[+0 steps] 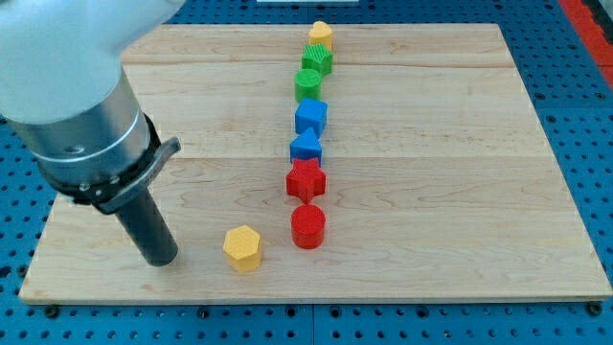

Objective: Place the yellow hexagon at the bottom of the red circle

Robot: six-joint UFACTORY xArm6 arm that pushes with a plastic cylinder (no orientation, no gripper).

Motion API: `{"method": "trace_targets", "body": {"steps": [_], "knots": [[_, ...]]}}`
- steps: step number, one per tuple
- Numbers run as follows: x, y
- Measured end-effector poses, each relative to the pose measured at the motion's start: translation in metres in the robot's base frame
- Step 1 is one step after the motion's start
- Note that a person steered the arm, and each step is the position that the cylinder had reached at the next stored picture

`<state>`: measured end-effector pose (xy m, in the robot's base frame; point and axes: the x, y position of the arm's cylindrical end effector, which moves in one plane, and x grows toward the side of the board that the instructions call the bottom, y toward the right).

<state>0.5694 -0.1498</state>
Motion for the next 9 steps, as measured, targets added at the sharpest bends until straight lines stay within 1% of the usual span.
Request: {"method": "trace_targets", "body": {"steps": [1,2,3,4,5,6,7,8,9], "knots": [[-0.009,0.064],[0.008,0.097],[0.022,0.099],[0.039,0.069],[0.047,0.113],[0.049,0.128],[0.049,0.129],[0.048,0.204],[0.028,0.302]]}}
